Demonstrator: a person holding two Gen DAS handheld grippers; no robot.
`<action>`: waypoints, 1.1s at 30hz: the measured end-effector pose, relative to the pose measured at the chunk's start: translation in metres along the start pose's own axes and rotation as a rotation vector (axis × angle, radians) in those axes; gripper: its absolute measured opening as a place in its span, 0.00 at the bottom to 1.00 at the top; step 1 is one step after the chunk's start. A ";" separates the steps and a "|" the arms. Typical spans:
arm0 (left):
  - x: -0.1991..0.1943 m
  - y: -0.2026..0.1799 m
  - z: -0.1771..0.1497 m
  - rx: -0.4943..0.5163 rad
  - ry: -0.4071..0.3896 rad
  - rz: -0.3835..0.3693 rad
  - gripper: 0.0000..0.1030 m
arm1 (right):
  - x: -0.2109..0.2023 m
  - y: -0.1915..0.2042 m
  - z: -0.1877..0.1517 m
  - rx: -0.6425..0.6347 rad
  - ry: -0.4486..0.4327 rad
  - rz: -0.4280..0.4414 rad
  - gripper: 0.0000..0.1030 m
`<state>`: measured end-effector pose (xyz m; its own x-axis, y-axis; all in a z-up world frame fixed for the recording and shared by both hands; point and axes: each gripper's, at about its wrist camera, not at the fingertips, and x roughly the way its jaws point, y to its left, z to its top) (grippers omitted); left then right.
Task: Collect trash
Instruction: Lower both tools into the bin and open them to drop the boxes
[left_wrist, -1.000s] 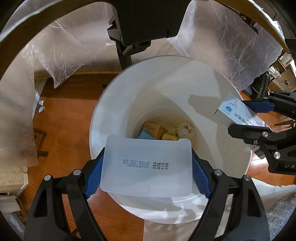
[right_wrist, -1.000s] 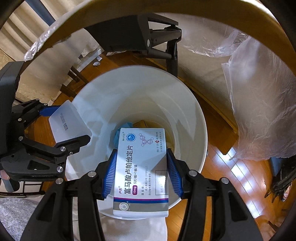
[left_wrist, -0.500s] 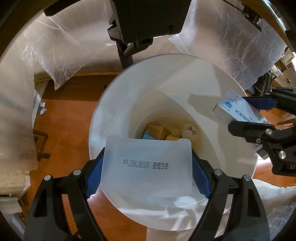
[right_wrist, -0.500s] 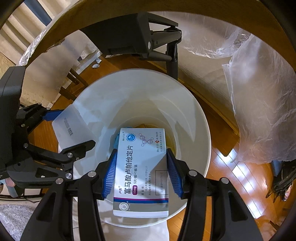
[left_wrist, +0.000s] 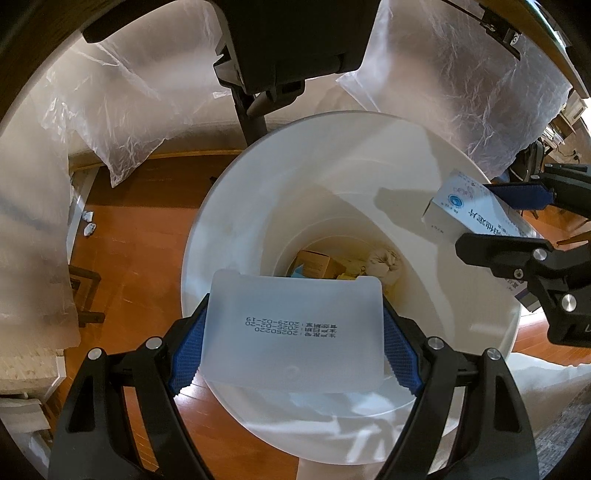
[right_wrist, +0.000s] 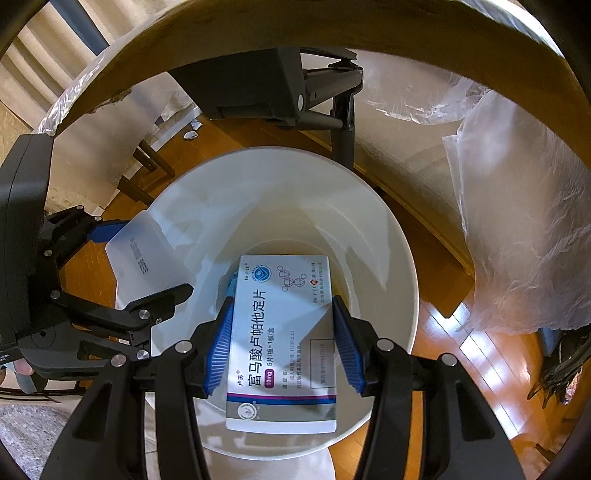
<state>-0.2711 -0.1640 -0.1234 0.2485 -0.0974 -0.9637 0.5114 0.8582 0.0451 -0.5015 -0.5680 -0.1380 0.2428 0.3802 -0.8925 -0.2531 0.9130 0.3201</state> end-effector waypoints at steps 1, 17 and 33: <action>0.000 0.000 0.000 0.002 -0.001 0.001 0.81 | 0.000 0.000 0.000 0.000 0.000 -0.001 0.49; 0.000 -0.001 0.001 0.007 -0.001 0.000 0.81 | 0.000 0.001 0.003 -0.009 0.003 -0.012 0.49; -0.004 0.000 0.000 -0.003 -0.042 -0.040 0.92 | -0.014 -0.006 0.001 0.029 -0.043 -0.008 0.83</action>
<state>-0.2721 -0.1632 -0.1191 0.2622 -0.1528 -0.9528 0.5190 0.8547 0.0057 -0.5020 -0.5784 -0.1274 0.2853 0.3781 -0.8807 -0.2242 0.9197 0.3222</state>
